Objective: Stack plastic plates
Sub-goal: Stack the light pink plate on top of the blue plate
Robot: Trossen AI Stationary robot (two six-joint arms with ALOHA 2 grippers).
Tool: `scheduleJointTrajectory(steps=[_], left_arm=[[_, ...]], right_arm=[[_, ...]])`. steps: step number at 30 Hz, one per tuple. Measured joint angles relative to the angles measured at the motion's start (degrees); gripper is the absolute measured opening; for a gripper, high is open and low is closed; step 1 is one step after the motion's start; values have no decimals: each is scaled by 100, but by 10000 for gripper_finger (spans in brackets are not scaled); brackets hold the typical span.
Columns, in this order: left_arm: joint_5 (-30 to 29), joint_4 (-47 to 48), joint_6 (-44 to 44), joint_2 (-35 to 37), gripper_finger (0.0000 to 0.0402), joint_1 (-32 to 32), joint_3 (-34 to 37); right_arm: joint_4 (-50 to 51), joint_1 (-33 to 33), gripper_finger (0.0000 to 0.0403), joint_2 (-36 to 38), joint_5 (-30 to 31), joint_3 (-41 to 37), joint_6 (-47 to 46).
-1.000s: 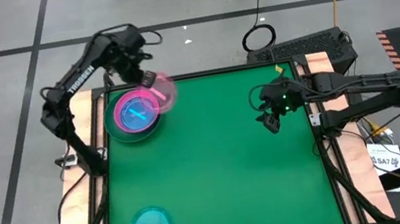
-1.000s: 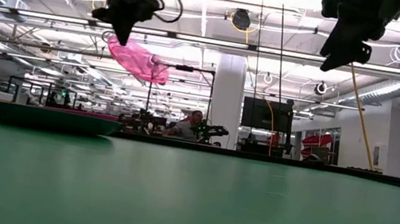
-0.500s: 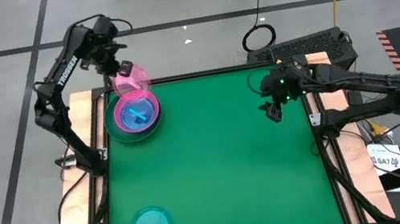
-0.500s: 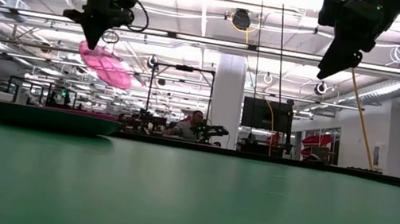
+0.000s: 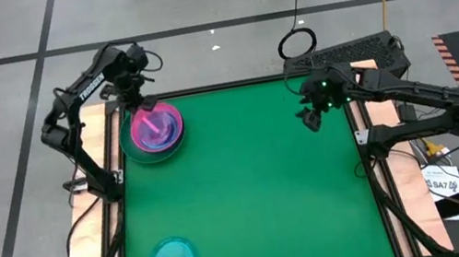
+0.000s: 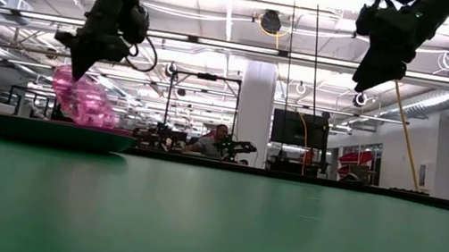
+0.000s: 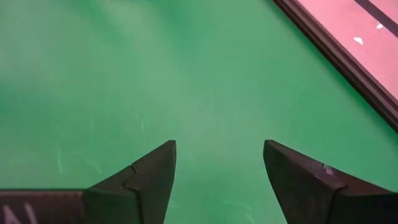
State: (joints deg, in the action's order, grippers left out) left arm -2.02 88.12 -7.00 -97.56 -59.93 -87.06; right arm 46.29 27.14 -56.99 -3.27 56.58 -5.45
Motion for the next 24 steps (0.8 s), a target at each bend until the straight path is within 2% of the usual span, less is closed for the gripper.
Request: scheduleJointTrajectory(steps=[7, 12, 16, 24], left_arm=[[2, -391, -157, 0, 12, -5, 596], [54, -493, -364, 0, 63, 10, 746], [-274, -761, -404, 0, 100, 105, 744], [-315, -778, -532, 85, 120, 346, 744]], right_arm=[[-501, 33, 235, 0, -26, 0, -742], [-615, 11, 235, 0, -498, 29, -1268], [-618, -74, 235, 0, -623, 116, -1825], [-853, -302, 235, -2, -603, 287, -2503]])
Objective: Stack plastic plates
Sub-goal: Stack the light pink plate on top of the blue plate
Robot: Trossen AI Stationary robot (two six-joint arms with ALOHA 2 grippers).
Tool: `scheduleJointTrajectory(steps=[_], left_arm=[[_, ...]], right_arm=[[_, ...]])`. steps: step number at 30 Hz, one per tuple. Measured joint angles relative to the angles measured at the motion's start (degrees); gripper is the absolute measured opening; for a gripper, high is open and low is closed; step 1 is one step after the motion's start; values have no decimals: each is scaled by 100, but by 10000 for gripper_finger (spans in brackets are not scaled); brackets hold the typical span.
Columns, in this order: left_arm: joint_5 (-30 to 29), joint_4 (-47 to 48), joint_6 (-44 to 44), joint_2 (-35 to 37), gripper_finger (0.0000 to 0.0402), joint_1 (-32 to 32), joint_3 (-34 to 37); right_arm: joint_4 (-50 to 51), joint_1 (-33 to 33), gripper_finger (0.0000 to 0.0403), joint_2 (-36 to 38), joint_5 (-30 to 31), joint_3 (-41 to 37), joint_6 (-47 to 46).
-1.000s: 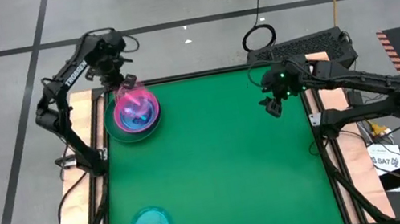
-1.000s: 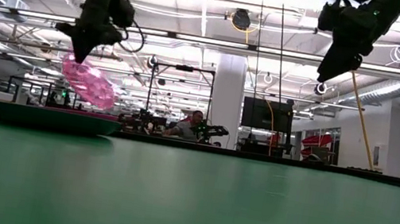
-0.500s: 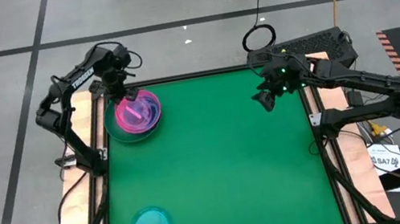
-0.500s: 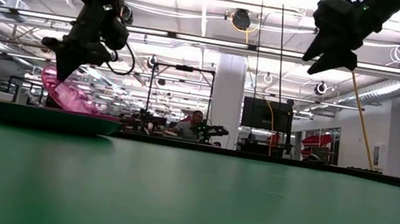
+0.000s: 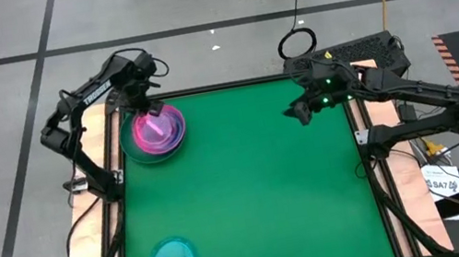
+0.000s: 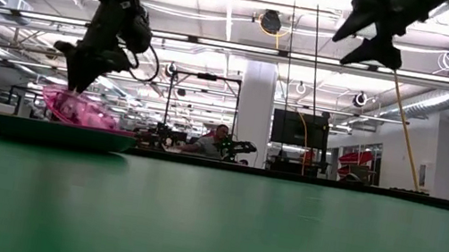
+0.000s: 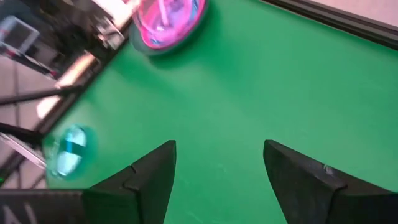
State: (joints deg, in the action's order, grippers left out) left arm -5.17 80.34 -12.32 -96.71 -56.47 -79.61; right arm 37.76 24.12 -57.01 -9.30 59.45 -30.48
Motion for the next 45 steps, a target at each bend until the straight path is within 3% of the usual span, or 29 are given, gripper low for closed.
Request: scheduleJointTrajectory(steps=[5, 15, 18, 25, 35, 39, 45], left_arm=[[15, -385, 56, 120, 131, 123, -10], [1, -274, -144, 153, 235, 365, -17], [109, -245, -203, 251, 238, 622, -20], [-503, -528, -552, 180, 239, 976, -20], [-717, -914, -633, -446, 239, 1300, -17], [-1153, -894, -930, -710, 239, 1360, -9], [-1149, -1002, -992, -890, 228, 1357, -9]], right_arm=[[-397, -183, 235, -15, 24, 4, -308], [-632, -671, 235, -79, 330, 5, -942], [-630, -879, 235, -79, 659, 5, -1078], [-630, -1244, 235, -90, 1088, 5, -1194], [-554, -1559, 235, -90, 1121, 5, -1194], [-412, -1645, 235, -90, 1119, 5, -1233], [-182, -1747, 235, -87, 1120, 5, -1230]])
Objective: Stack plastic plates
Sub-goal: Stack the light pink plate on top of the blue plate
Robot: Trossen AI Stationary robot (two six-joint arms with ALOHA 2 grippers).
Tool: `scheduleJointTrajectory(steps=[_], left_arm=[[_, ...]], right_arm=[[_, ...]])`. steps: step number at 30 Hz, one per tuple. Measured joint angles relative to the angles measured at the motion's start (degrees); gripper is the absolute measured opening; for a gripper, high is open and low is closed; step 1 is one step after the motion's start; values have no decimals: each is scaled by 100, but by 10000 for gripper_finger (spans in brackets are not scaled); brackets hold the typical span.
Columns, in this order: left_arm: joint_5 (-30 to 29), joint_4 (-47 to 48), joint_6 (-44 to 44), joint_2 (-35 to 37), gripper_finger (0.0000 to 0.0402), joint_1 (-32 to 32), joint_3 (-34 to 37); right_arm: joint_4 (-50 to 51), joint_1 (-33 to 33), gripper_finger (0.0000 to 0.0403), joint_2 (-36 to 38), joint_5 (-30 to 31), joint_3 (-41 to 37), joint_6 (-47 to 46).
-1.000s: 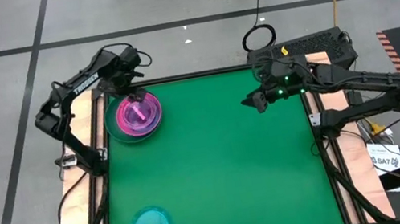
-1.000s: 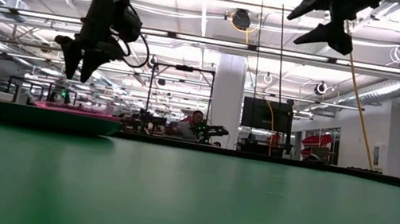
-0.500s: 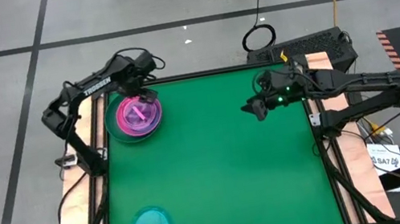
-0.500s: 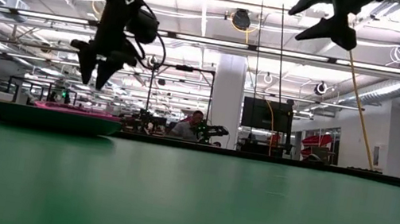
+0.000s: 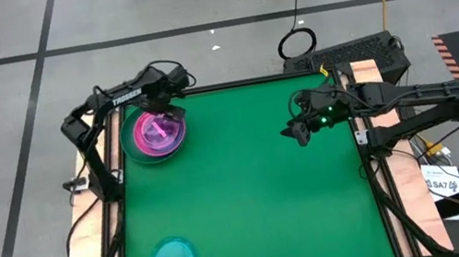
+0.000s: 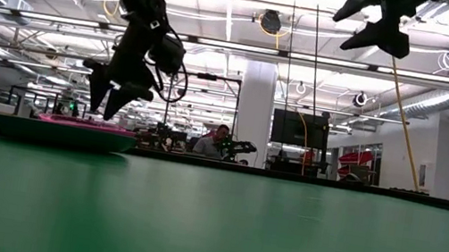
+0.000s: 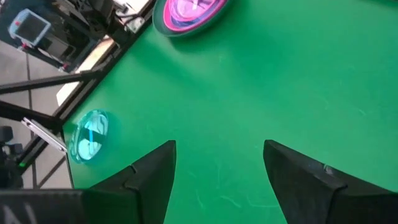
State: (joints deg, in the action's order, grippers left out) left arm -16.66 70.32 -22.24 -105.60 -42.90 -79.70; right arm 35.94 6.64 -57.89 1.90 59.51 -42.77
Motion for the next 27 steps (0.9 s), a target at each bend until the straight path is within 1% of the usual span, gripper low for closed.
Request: scheduleJointTrajectory(steps=[7, 10, 15, 19, 24, 27], left_arm=[[-63, -207, -124, 2, 170, 78, 0], [-151, -413, -193, 3, 154, 132, 68], [-149, -329, -512, 4, 142, 268, 380], [-145, -317, -603, 4, 136, 451, 644], [-109, -536, -751, 4, 136, 688, 814], [17, -721, -820, 4, 136, 823, 857]], right_arm=[[74, -1, 235, 0, 3, 0, 222], [74, 3, 235, 0, 119, 0, 315], [74, 3, 235, 0, 150, 0, 357], [75, 3, 235, 0, 148, 0, 360], [76, 5, 235, 0, 146, 0, 447], [74, 5, 235, 0, 148, -2, 449]])
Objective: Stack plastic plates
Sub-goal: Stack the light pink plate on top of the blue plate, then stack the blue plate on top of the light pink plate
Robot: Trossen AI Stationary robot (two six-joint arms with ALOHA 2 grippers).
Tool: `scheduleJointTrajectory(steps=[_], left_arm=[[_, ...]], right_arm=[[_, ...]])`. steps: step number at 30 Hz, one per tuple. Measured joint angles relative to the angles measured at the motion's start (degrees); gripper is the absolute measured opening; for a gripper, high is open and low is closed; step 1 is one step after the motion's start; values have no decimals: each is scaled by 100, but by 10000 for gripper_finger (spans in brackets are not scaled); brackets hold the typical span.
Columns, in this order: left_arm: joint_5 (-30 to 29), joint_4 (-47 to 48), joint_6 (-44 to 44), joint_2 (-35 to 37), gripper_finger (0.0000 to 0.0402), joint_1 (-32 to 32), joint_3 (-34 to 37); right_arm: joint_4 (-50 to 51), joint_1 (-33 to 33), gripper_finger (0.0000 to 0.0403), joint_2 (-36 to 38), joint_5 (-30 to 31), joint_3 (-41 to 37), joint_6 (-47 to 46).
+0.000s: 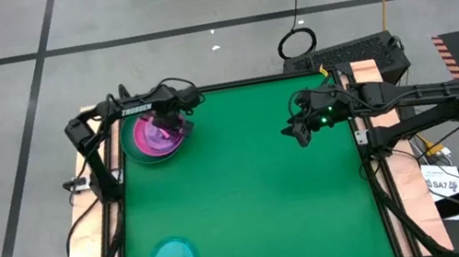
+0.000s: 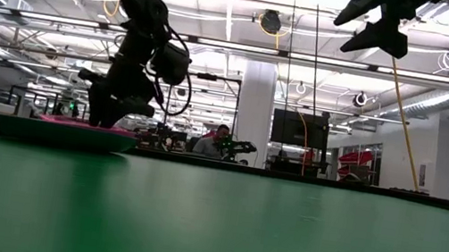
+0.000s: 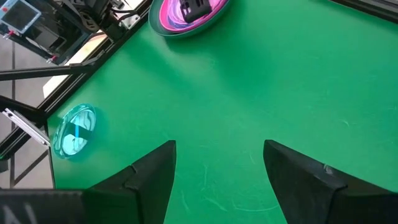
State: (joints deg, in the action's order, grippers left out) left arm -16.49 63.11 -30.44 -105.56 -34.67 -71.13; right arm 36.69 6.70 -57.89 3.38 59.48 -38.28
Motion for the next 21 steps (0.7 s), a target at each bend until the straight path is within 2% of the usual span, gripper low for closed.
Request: scheduleJointTrajectory(steps=[12, 16, 21], left_arm=[[150, 23, -140, 67, 136, 299, -11], [146, 384, -14, 131, 136, 282, -309], [333, 543, 262, 628, 136, 521, -882]], right_arm=[[0, 0, 235, 0, 0, 0, -69], [-3, 0, 235, 0, -7, 0, -149], [-13, 0, 235, 0, -11, -2, -155]])
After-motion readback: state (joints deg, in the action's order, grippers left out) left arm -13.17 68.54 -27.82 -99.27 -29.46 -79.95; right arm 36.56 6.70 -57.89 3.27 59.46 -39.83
